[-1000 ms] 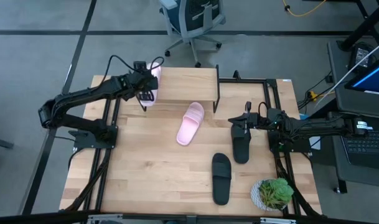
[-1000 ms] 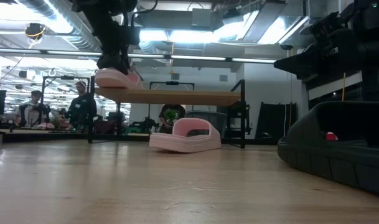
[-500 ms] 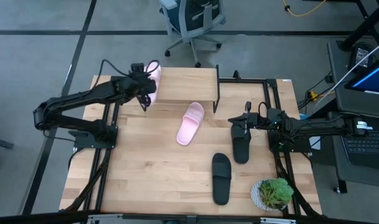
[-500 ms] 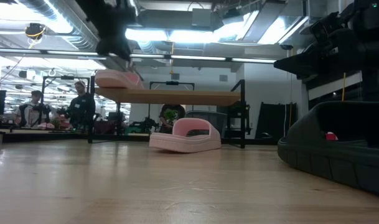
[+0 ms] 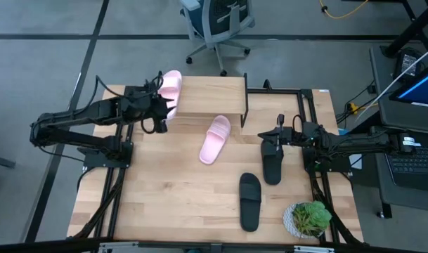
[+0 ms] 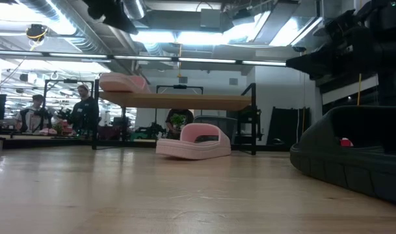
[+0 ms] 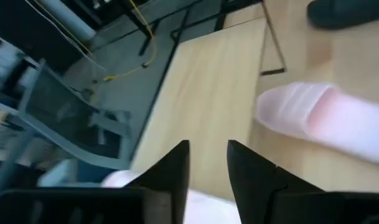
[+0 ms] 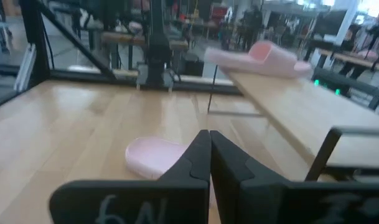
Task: Pick and place slides into the shelf
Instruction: Put the pink slipper on the shelf
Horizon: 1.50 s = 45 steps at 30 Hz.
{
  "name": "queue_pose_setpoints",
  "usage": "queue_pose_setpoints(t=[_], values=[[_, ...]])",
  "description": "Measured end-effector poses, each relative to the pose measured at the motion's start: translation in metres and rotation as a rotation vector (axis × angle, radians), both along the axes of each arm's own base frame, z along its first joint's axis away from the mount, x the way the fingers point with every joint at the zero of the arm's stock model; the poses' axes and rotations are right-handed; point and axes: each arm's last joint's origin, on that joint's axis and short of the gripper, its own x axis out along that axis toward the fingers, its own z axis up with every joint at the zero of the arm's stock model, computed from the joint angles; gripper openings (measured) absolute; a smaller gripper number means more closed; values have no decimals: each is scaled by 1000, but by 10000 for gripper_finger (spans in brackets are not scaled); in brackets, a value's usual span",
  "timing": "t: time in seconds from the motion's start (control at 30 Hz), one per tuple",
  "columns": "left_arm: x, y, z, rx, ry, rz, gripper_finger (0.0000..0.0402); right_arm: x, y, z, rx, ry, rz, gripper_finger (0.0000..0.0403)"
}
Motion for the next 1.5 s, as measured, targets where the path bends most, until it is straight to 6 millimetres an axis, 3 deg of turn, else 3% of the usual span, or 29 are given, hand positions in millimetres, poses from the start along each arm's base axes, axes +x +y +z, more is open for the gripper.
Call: queue_pose_setpoints(t=[0.2,0.4,0.67,0.9,1.03,1.33,1.5], values=[[13,-15,-10,-215,-18,-110,49,1,5,5,11,-53,38,7],[32,-29,-30,-257,25,-151,4,1,11,8,8,-81,77,7],[42,-46,-76,-227,-107,-119,1,4,22,16,5,-102,144,4],[40,-65,-110,-252,-236,-236,0,13,35,24,-12,-4,129,4],[38,-67,-119,-281,-247,-232,0,19,41,26,-12,20,105,4],[37,-73,-121,-254,-239,-280,0,42,66,16,65,139,86,4],[33,-73,-136,-254,-303,-349,0,60,82,28,-11,144,90,4]])
